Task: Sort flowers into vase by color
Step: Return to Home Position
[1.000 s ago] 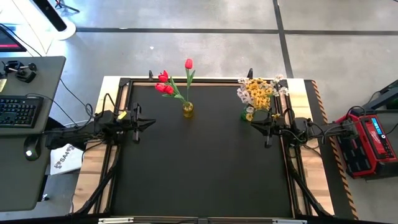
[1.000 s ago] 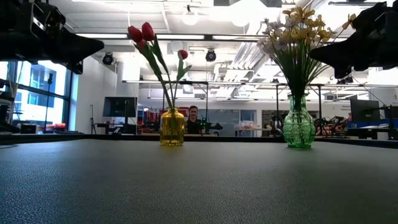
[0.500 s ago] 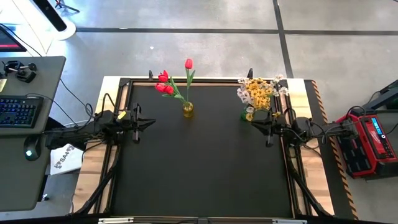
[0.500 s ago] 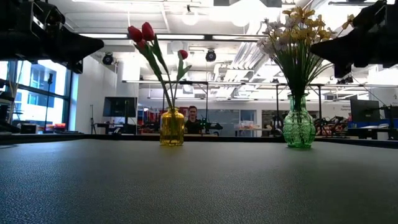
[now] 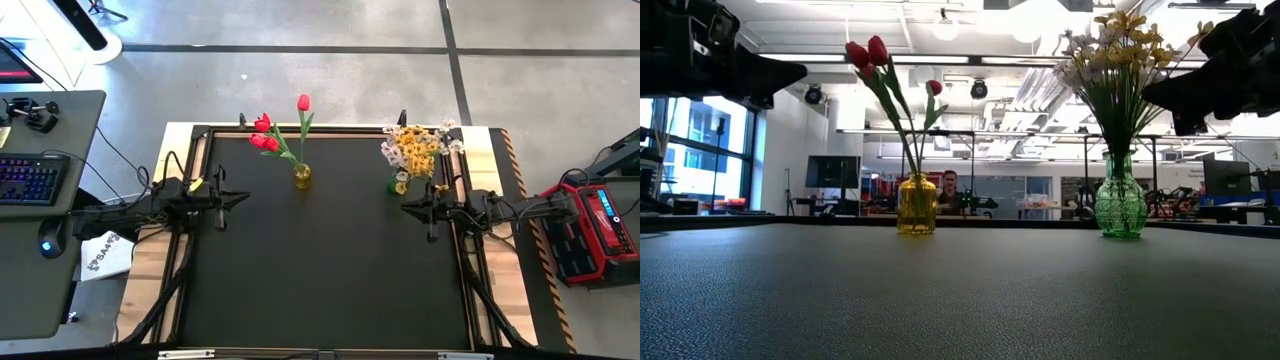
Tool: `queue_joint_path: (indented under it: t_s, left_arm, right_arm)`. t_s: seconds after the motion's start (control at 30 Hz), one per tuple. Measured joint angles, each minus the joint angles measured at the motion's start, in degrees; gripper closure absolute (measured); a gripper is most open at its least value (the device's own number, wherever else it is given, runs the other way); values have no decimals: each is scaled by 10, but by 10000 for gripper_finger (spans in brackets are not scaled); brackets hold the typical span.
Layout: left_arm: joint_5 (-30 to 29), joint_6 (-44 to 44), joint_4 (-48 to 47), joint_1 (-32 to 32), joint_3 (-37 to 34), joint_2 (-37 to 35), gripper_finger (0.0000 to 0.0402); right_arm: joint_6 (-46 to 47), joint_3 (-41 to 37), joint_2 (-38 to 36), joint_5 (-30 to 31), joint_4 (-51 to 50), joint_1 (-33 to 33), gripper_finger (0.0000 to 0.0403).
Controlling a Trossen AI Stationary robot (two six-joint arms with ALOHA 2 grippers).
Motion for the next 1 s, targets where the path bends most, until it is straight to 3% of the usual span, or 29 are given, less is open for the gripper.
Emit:
queue_joint_path:
  t_s: [1.0]
  left_arm:
    - [0, -24, 0, 0, 0, 0, 394]
  right_arm:
    - [1, 0, 1, -1, 0, 0, 382]
